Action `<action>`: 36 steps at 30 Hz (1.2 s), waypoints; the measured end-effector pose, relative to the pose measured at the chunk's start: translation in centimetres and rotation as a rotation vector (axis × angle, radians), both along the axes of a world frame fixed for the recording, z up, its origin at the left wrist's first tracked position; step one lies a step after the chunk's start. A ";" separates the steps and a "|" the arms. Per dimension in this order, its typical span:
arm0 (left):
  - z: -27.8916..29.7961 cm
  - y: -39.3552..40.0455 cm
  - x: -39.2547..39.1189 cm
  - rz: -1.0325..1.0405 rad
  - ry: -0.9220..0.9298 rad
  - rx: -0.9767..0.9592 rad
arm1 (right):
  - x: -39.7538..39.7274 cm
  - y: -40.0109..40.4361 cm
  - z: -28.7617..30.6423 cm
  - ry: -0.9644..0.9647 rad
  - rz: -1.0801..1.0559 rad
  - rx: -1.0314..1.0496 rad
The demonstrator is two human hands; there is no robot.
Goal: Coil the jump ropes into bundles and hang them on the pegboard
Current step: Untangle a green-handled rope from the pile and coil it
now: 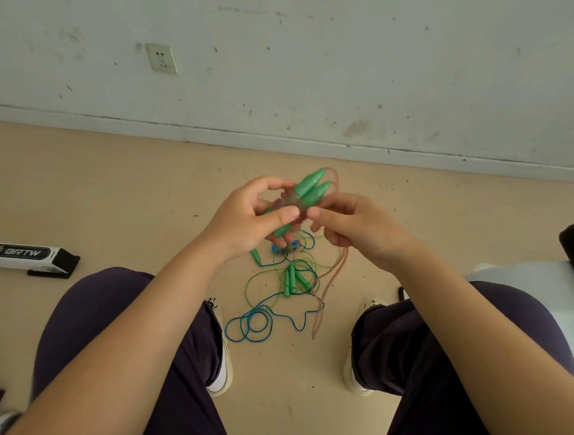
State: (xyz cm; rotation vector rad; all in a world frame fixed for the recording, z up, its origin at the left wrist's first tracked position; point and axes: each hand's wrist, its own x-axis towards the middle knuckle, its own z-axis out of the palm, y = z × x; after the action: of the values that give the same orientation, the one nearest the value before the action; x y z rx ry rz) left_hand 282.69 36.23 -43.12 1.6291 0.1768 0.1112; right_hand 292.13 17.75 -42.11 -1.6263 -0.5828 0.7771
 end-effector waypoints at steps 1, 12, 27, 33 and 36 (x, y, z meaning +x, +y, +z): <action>0.1 0.2 0.1 0.034 -0.011 -0.019 | -0.1 0.1 -0.1 -0.010 -0.003 -0.023; -0.2 0.5 0.0 0.214 0.097 0.052 | -1.3 0.5 1.2 -0.463 0.022 -0.220; 0.1 0.6 -1.0 -0.403 0.318 0.198 | -1.1 0.2 0.6 -0.823 0.030 -0.231; -0.3 0.4 -1.0 -0.373 0.287 0.181 | -0.5 0.4 -0.4 -0.567 0.053 -0.198; -0.2 0.5 -1.0 -0.387 0.223 0.163 | -0.4 0.3 -1.0 -0.412 0.034 -0.154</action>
State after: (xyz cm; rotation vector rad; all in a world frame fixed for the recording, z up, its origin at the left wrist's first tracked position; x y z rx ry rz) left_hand 281.67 36.69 -43.35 1.8074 0.0201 -0.3621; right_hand 291.71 18.09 -43.10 -1.9407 -0.8602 0.5202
